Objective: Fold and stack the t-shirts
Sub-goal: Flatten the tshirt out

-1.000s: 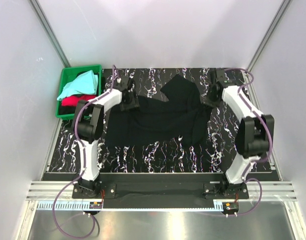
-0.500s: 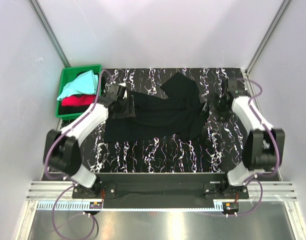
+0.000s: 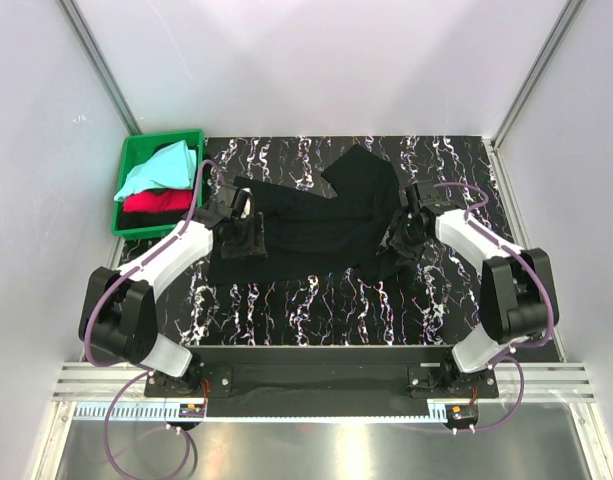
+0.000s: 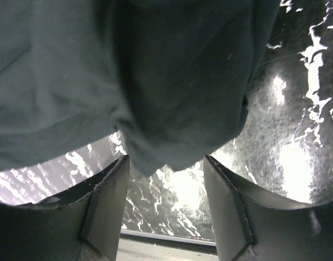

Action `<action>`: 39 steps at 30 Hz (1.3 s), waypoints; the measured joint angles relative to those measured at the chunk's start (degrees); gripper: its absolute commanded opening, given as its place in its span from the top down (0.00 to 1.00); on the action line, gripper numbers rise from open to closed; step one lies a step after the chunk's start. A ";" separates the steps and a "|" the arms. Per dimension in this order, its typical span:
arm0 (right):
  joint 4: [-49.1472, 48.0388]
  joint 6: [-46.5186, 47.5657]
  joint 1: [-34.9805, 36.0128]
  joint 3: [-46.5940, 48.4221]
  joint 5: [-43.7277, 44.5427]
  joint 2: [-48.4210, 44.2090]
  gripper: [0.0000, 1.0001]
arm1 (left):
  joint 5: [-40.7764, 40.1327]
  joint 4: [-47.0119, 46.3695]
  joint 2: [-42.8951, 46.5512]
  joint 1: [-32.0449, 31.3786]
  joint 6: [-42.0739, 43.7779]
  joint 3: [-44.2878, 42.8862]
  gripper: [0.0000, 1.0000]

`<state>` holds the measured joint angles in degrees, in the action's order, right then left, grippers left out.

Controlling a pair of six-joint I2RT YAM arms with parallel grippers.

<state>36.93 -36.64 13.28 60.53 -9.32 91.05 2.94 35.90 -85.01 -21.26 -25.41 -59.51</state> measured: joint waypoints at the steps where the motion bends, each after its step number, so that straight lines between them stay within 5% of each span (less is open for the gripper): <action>1: 0.11 -0.26 0.00 0.26 0.42 0.79 0.43 | 0.02 0.00 0.00 0.00 -0.09 0.00 0.35; 8: 0.39 -2.54 0.02 2.36 1.11 5.95 0.56 | 0.39 0.02 0.00 1.68 -0.11 0.02 0.36; 10: 0.46 -2.67 0.02 2.75 1.44 6.67 0.65 | 0.37 0.04 0.00 2.36 0.02 0.02 0.36; 14: 1.01 -2.86 0.02 2.93 2.99 7.32 1.00 | 0.42 0.04 0.00 3.48 0.39 0.02 0.36; 25: 8.76 -1.03 -11.06 -4.17 12.66 -7.87 1.00 | 0.55 0.02 0.00 5.29 1.75 0.00 0.36; 39: 18.45 4.85 -11.76 -1.90 16.96 -17.29 1.00 | 0.59 0.09 -0.02 6.56 3.13 0.00 0.36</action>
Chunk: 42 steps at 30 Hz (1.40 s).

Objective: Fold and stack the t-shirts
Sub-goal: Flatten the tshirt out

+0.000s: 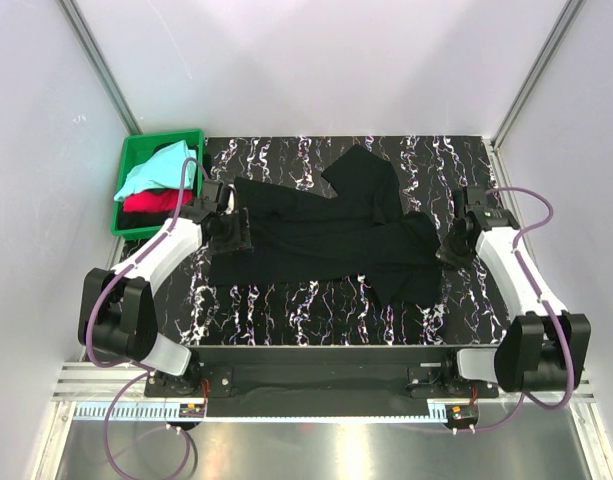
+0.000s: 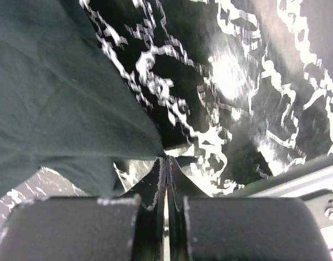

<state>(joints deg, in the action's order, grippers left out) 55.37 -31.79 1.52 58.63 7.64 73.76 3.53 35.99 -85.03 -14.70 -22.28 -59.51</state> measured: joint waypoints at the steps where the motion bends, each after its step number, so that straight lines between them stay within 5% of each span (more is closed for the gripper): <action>1: -0.24 0.63 -0.26 0.76 0.00 0.76 1.00 | 0.02 0.04 0.00 0.07 0.02 0.00 0.36; 2: -1.05 1.46 -0.52 1.66 -0.11 2.03 0.99 | 0.04 0.09 0.00 0.11 0.02 0.00 0.36; 3: -2.10 2.25 -0.72 2.60 -0.20 3.65 0.82 | 0.07 0.15 0.00 0.15 0.02 0.00 0.36; 6: -3.96 5.11 -0.85 7.93 -0.17 11.82 0.60 | -0.15 0.72 0.26 0.15 0.00 -0.02 0.38; 10: -6.32 8.04 -2.25 15.10 -0.39 22.43 0.17 | -2.21 2.21 2.36 0.55 -0.83 0.13 0.51; 14: -6.34 8.81 -3.78 13.53 -0.81 20.87 0.05 | -4.57 2.34 6.64 4.46 -2.95 2.71 0.55; 16: -6.23 8.11 -4.15 10.67 -1.38 17.75 0.05 | -4.83 2.84 7.89 7.80 -4.52 4.48 0.52; 20: -5.99 5.73 -5.53 1.62 -3.56 9.03 0.43 | -4.81 3.30 8.20 13.25 -8.13 8.02 0.51; 23: -5.73 4.20 -8.33 -3.06 -5.35 6.10 0.61 | -4.72 3.43 8.15 14.75 -11.02 10.84 0.55; 42: -6.84 3.45 -9.77 -5.73 -10.34 6.05 0.53 | -2.91 -1.42 1.25 16.92 -18.99 15.65 0.58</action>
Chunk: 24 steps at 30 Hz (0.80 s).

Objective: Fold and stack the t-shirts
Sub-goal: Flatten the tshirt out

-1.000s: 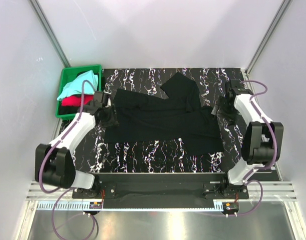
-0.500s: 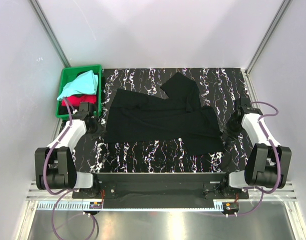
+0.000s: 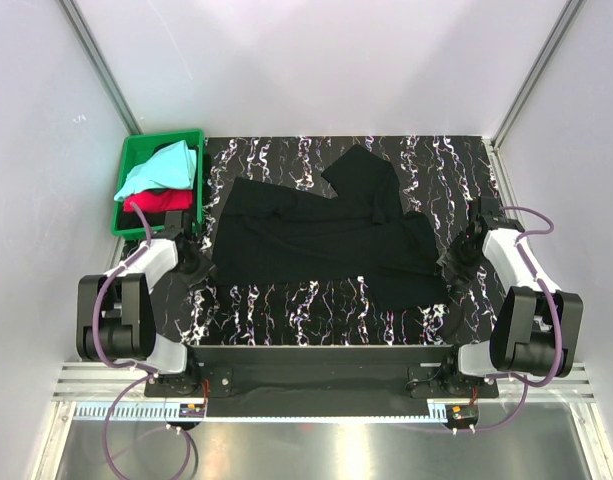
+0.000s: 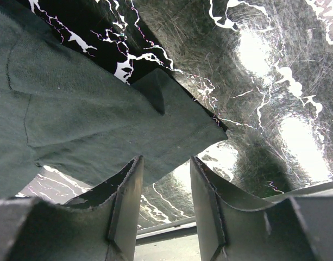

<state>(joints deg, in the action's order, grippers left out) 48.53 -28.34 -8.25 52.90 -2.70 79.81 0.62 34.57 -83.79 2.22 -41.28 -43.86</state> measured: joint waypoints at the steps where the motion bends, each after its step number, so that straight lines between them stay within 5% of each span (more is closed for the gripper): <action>1: -0.04 0.00 0.00 -0.02 0.00 -0.04 0.53 | 0.00 -0.09 0.07 0.00 -0.31 0.13 0.58; 5: -0.09 -0.11 0.00 -0.22 0.11 -0.04 0.53 | -0.22 -0.11 0.09 0.07 -0.96 0.17 0.61; 10: 0.24 -1.09 0.00 -0.59 0.59 -0.04 0.43 | -1.20 -0.17 -0.83 0.07 -1.38 -0.22 1.00; 14: -0.17 -2.71 0.00 -2.43 -0.17 -0.22 0.39 | -1.66 -1.09 -0.87 -0.04 -0.20 -0.39 1.00; 19: -0.22 -4.20 0.00 -5.55 0.28 -0.20 0.56 | -3.02 -2.14 -0.04 -0.13 2.32 -0.39 1.00; 24: -1.07 -4.33 0.00 -5.70 1.68 1.01 0.46 | -3.02 -2.23 2.14 -0.33 3.28 -0.39 1.00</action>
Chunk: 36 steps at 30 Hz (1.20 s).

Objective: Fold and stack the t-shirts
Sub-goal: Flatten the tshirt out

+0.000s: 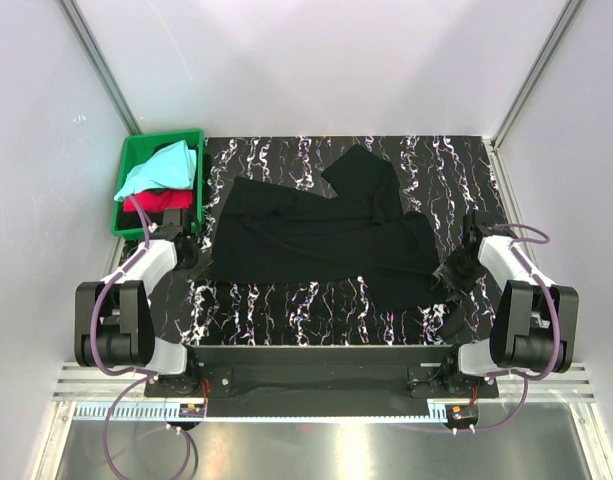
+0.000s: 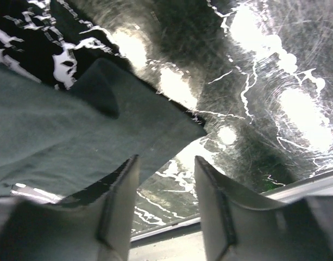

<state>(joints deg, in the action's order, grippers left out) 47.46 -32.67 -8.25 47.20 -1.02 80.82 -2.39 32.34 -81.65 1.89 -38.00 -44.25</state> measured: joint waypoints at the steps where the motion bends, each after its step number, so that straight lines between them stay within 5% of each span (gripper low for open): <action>1: -0.17 -0.13 0.00 -0.15 0.28 0.26 0.45 | 0.02 -0.09 0.17 -0.04 0.02 0.00 1.00; 18: -4.42 -2.23 -2.75 -3.10 3.39 4.33 0.49 | 0.04 -0.42 0.17 -0.37 0.07 -0.02 1.00; 21: -4.35 -2.34 -2.80 -2.71 3.21 5.03 0.64 | 0.11 -0.44 0.17 -0.39 0.09 -0.02 1.00; 24: -4.42 -2.73 -2.97 -2.34 2.56 5.64 1.00 | 0.26 -0.44 0.20 -0.39 0.31 -0.02 1.00; 31: -4.76 -3.19 -2.91 -1.05 4.33 5.05 1.00 | 2.47 -0.15 3.54 -0.57 2.45 -0.13 1.00; 36: -4.48 -3.28 -2.89 12.00 7.02 3.78 1.00 | 2.78 1.55 10.78 -3.52 3.52 -4.04 1.00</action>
<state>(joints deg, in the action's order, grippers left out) 42.98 -35.94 -11.14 59.20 6.00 84.60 0.38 33.89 -70.87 -1.63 -34.48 -48.29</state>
